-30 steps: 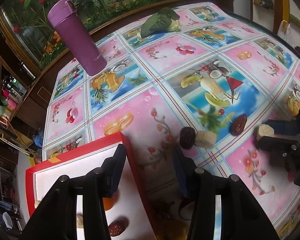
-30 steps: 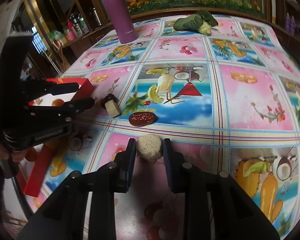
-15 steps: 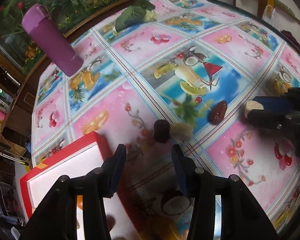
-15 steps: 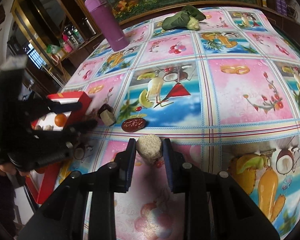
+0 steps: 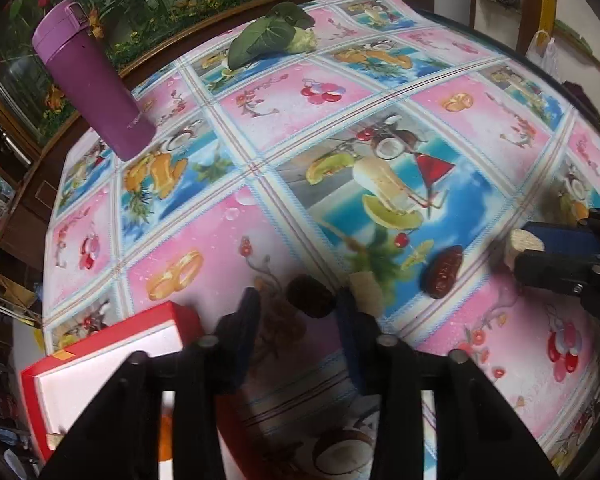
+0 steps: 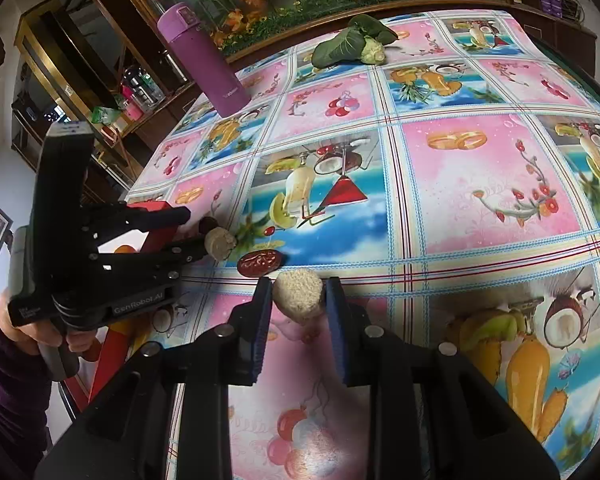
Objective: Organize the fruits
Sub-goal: 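Grasp a round beige rice cake with the right tool while the left tool grasps a red date, then carry the rice cake over the tray with the right tool while the left tool carries the date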
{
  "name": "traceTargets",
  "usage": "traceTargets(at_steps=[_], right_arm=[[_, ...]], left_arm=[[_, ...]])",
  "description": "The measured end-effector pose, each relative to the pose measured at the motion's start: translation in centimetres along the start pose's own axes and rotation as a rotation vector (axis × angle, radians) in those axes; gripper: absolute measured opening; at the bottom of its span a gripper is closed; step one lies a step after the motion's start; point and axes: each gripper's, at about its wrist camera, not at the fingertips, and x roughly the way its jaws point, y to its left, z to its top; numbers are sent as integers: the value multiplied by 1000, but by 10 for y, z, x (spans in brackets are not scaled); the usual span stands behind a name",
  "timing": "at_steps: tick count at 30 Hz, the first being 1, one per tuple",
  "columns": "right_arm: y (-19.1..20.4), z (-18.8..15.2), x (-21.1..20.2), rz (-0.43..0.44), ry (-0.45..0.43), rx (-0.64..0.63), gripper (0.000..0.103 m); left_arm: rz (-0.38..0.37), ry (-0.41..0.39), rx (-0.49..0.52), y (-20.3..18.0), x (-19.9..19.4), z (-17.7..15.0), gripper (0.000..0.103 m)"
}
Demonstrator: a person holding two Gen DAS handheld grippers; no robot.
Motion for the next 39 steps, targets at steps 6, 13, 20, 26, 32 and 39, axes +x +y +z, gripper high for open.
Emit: traceTargets(at_steps=[6, 13, 20, 26, 32, 39], right_arm=[[-2, 0, -1, -11, -6, 3, 29], [-2, 0, -1, -31, -20, -4, 29], [-1, 1, -7, -31, -59, -9, 29], [4, -1, -9, -27, -76, -6, 29], [33, -5, -10, 56, -65, -9, 29], [106, -10, -9, 124, -50, -133, 29]], left_arm=[[-18, -8, -15, -3, 0, 0, 23], [11, -44, -55, -2, -9, -6, 23], [62, -156, -158, 9, -58, -26, 23], [137, -253, -274, 28, -113, -60, 23], [228, -299, -374, 42, -144, -96, 23], [304, -343, -477, 66, -173, -138, 23]])
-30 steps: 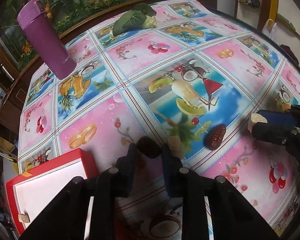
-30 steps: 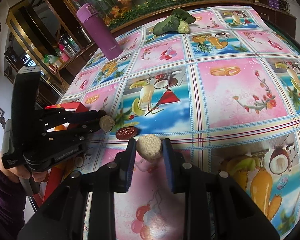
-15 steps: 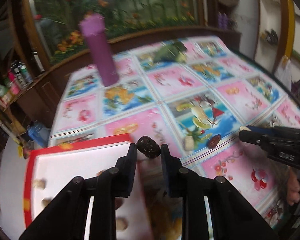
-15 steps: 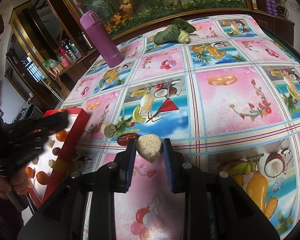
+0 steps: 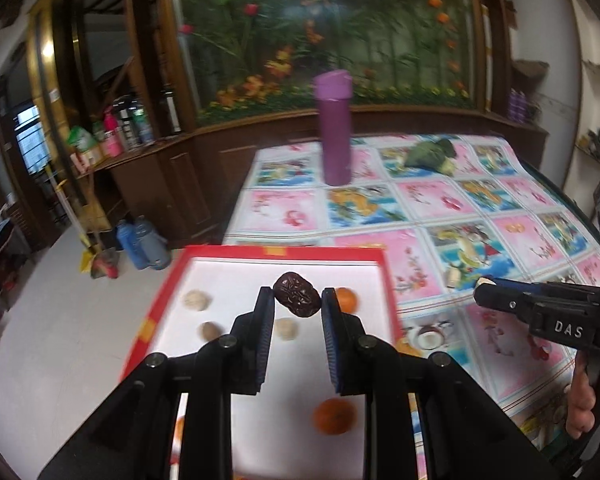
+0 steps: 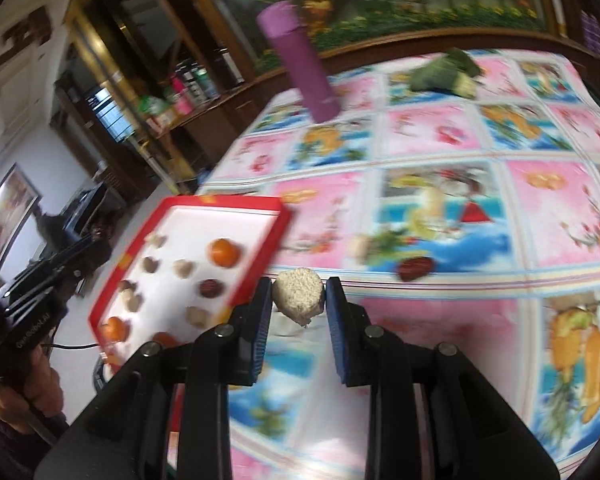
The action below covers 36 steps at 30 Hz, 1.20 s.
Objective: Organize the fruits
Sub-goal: 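Carry the rice cake over the tray with the right tool while the left tool carries the date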
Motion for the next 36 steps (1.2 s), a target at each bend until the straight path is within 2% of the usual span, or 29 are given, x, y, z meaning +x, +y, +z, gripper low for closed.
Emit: traceTargets(at_steps=[8, 16, 24, 36], right_arm=[[70, 2, 8, 68, 3, -107, 29], [126, -16, 26, 118, 56, -223, 29], [142, -38, 37, 129, 108, -265, 29], [154, -48, 47, 138, 147, -286, 29]], left_arm=[[107, -62, -65, 45, -29, -8, 23], [176, -41, -120, 72, -29, -27, 23], [179, -4, -153, 84, -21, -45, 23], [172, 54, -169, 89, -8, -61, 23]])
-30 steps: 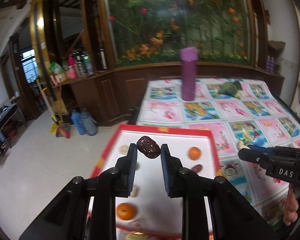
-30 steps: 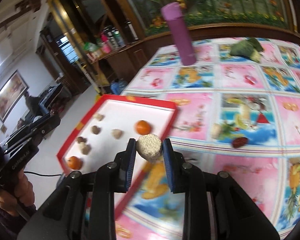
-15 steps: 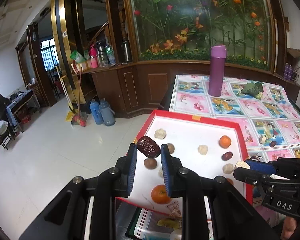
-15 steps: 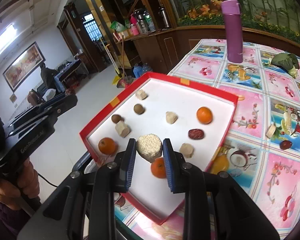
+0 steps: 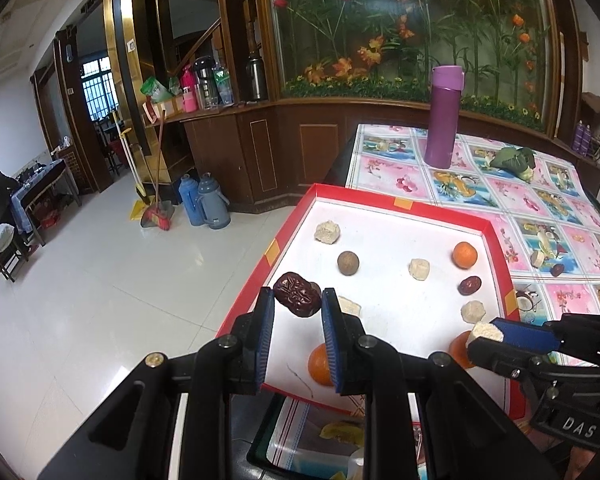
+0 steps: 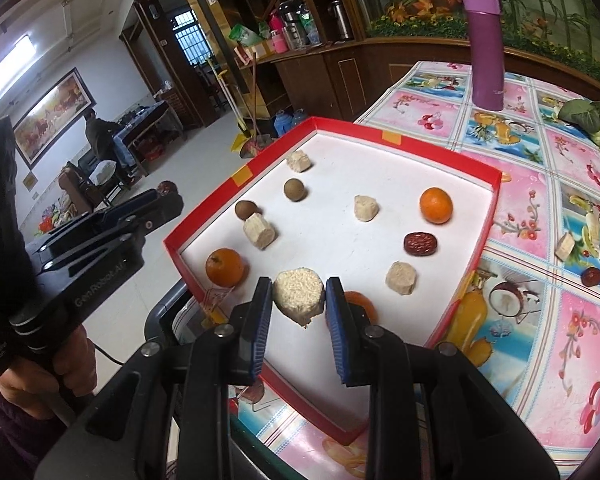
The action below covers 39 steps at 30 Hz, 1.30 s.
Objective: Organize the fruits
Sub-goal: 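Carry the rice cake over the tray with the right tool while the left tool carries the date, then open the right tool to drop the rice cake while the left tool releases the date in the tray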
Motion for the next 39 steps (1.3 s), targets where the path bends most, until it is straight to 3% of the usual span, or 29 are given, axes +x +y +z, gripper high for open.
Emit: traceTargets(at_steps=[27, 39], right_arm=[[4, -10, 39, -7, 84, -19, 29], [2, -9, 34, 19, 54, -29, 29]], left_arm=[[11, 82, 9, 9, 31, -6, 23], [-37, 80, 45, -1, 35, 10, 23]])
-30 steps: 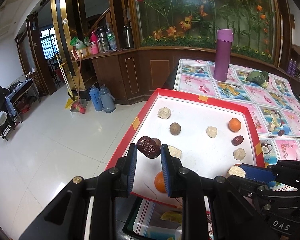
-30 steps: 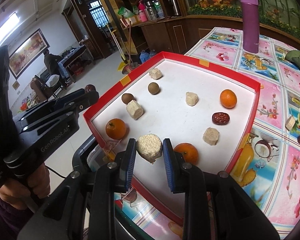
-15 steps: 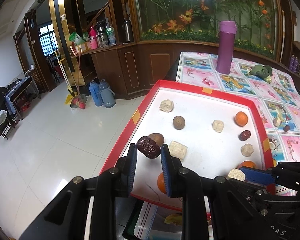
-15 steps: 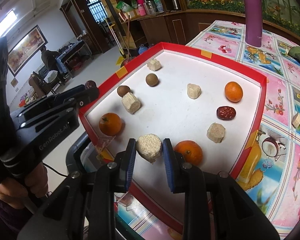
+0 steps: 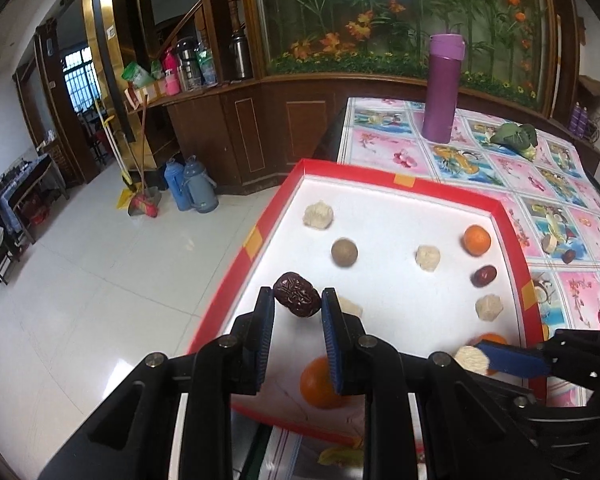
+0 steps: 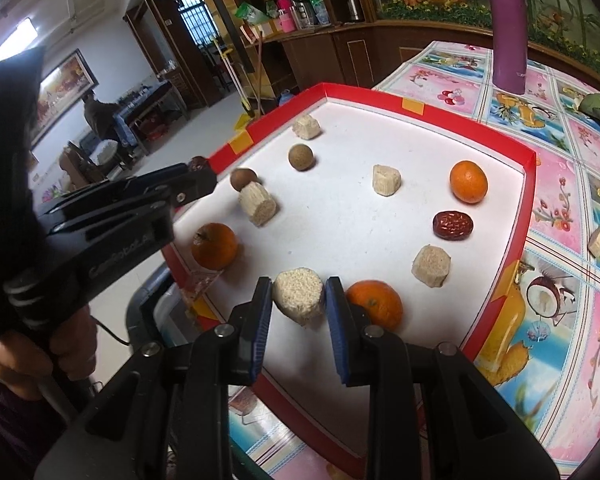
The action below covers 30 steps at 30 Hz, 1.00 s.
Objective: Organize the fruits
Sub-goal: 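Open the right tool to drop the rice cake while the left tool releases the date in the tray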
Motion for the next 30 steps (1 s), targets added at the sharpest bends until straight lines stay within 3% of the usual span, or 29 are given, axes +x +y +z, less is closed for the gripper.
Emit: traceTargets(at_steps=[6, 13, 18, 25, 30], right_arm=[[-17, 25, -16, -40, -69, -1, 29], [-61, 42, 14, -31, 14, 98, 30], [-64, 43, 27, -4, 51, 97, 30], [-63, 43, 32, -20, 68, 75, 30], [-62, 44, 28, 5, 74, 69, 43]], left_arm=[[-42, 21, 58, -16, 15, 24, 23], [-84, 115, 72, -34, 45, 28, 23], [-46, 153, 54, -25, 57, 27, 23], [-48, 210, 64, -25, 70, 19, 23], [-47, 221, 56, -21, 69, 17, 30]])
